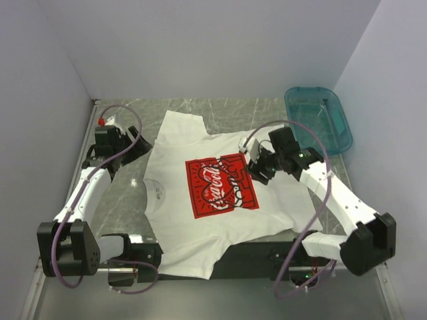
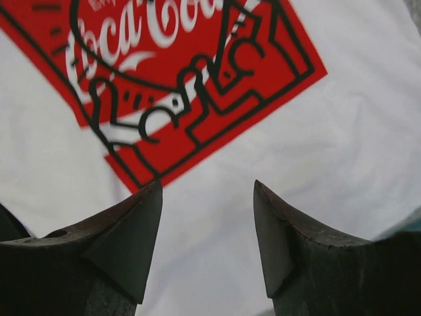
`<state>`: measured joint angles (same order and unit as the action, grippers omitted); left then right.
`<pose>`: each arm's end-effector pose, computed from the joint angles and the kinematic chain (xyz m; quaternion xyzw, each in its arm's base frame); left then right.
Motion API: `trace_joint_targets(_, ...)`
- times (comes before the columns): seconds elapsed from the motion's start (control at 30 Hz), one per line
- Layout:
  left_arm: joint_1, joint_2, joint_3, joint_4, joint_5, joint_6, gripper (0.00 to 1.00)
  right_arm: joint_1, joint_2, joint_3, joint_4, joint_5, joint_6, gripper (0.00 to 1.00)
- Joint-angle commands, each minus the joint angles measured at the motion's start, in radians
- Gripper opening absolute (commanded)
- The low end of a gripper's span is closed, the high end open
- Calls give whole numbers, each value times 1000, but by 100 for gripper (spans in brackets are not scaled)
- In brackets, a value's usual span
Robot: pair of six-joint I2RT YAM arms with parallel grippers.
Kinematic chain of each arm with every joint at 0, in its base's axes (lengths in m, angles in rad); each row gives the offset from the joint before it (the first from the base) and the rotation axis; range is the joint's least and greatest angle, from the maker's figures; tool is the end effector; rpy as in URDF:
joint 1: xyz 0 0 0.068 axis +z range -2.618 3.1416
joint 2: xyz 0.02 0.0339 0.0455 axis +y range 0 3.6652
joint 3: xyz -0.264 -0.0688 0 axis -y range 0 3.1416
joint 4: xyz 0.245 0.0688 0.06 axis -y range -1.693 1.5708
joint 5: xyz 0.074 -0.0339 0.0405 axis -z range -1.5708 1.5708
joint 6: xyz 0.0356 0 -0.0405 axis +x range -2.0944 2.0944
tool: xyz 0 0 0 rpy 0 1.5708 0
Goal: Fold and stack the t-shirts
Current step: Flatten the tshirt out
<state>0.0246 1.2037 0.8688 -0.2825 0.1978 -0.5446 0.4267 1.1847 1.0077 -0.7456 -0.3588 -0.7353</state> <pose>0.2652 -0.0005 0.2730 -0.2048 0.8613 -0.2022 0.4187 0.2107 0.1095 0.2884 -0.5594 0.7485 0.1190 0.3356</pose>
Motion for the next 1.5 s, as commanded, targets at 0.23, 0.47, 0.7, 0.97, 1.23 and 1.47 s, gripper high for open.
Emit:
trace_joint_targets(0.23, -2, 118, -22, -24, -61, -98, 73, -103, 113, 60, 204, -195, 264, 64)
trace_joint_targets(0.47, -3, 384, 96, -89, -84, -45, 62, -146, 64, -11, 219, -218, 244, 64)
trace_joint_targets(0.7, -9, 450, 101, -162, -100, -17, 57, -164, 53, -12, 223, -250, 237, 64)
trace_joint_targets(0.97, -18, 490, 84, -210, -162, -11, 30, -177, 18, -12, 213, -279, 231, 64)
trace_joint_targets(1.23, 0, 366, 30, -287, -187, -57, 1, -198, -13, -11, 203, -287, 224, 64)
trace_joint_targets(1.47, 9, 162, -117, -340, 49, -182, 1, -213, -16, 2, 186, -292, 228, 64)
